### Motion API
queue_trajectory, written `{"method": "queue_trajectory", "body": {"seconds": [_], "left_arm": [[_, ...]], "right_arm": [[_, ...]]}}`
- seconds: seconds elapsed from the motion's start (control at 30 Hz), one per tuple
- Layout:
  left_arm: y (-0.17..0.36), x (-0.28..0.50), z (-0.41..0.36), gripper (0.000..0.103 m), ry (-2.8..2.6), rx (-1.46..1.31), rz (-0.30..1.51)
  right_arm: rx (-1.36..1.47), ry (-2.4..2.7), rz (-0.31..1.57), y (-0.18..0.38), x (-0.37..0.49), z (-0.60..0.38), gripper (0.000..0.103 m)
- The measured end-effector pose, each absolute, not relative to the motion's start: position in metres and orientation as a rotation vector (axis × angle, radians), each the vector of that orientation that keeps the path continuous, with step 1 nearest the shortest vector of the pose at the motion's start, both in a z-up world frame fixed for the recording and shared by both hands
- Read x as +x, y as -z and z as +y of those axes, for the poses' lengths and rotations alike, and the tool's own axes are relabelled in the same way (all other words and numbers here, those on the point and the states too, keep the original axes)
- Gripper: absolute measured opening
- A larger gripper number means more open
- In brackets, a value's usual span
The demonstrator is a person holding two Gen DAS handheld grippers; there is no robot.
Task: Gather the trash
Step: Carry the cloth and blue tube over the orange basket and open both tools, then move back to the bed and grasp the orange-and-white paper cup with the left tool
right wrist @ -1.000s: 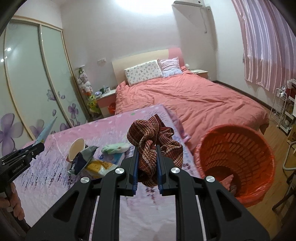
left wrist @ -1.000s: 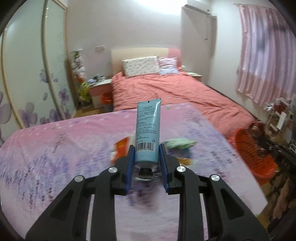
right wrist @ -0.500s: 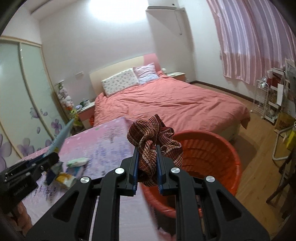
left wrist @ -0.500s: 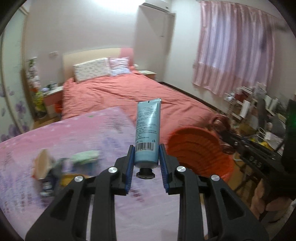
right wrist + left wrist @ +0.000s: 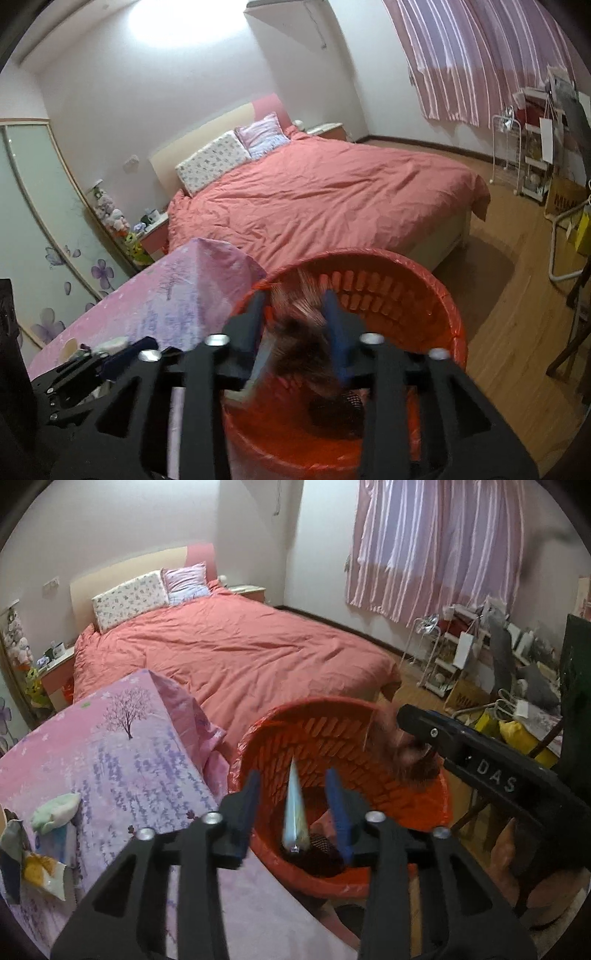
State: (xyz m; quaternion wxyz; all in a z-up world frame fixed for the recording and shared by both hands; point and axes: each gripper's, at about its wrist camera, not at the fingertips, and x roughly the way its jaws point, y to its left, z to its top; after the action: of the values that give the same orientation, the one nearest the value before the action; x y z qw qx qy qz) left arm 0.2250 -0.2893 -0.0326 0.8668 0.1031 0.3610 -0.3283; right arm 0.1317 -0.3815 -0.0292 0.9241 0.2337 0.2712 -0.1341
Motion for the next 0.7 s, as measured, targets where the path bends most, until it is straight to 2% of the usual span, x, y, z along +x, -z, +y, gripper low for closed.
{"method": "queue_trajectory", "body": {"seconds": [0.07,0.1,0.33,0.7], "left_arm": [[0.038,0.231,-0.284,0.045,0.665,0.221,0.77],[0.04,0.235,-0.28,0.048,0.655,0.219,0.777],[0.044,0.234,-0.232,0.06,0.568,0.238,0.771],[0.025,0.241,-0.112,0.066,0.359,0.168,0.738]], "right_arm": [[0.488,0.275,0.563,0.036,0.131,-0.384,0.061],[0.486,0.279,0.565,0.038,0.13,-0.384,0.062],[0.469,0.29,0.605,0.045,0.127,-0.369,0.062],[0.338,0.229,0.676,0.046,0.136,-0.305,0.062]]}}
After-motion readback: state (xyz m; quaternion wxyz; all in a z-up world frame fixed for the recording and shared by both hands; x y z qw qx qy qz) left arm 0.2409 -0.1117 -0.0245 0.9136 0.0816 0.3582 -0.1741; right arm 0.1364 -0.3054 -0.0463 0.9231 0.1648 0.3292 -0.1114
